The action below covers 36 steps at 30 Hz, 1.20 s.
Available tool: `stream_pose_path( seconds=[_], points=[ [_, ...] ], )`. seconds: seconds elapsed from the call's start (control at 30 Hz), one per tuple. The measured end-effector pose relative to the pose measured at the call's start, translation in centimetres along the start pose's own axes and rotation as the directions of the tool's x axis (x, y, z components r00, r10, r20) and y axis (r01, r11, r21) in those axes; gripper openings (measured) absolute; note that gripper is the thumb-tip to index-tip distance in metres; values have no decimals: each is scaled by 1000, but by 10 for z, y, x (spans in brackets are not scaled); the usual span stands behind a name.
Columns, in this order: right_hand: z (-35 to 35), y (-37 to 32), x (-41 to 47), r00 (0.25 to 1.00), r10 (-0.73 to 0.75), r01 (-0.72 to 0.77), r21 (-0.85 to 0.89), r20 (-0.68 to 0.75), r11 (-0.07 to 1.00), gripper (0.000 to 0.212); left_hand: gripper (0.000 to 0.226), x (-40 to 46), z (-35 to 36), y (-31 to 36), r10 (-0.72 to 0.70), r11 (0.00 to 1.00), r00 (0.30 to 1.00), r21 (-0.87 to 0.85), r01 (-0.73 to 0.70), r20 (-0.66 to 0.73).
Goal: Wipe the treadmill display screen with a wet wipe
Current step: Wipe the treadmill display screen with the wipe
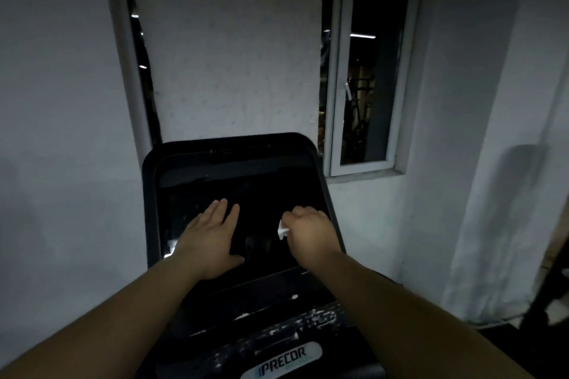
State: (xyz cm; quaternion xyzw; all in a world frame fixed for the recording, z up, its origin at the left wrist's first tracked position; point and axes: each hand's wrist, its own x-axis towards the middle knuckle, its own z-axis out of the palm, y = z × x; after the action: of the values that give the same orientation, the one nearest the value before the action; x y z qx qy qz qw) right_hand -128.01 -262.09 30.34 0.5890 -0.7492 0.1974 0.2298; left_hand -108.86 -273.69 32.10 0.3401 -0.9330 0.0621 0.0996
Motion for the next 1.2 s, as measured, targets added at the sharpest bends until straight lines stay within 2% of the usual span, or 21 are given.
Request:
stream_pose_path(
  seconds=[0.63,1.0,1.2],
  points=[
    [-123,79,-120,996,33,-34,-11,-81,999,27,115,-79,-59,158,-19,998,999,53,18,30],
    [-174,62,-152,986,33,-36,-17,-162,999,15,113,-133,-91,169,-26,998,999,58,25,28],
    [-195,40,-193,986,44,-51,-40,-163,998,15,112,-173,-91,170,16,999,999,30,-17,36]
  ],
)
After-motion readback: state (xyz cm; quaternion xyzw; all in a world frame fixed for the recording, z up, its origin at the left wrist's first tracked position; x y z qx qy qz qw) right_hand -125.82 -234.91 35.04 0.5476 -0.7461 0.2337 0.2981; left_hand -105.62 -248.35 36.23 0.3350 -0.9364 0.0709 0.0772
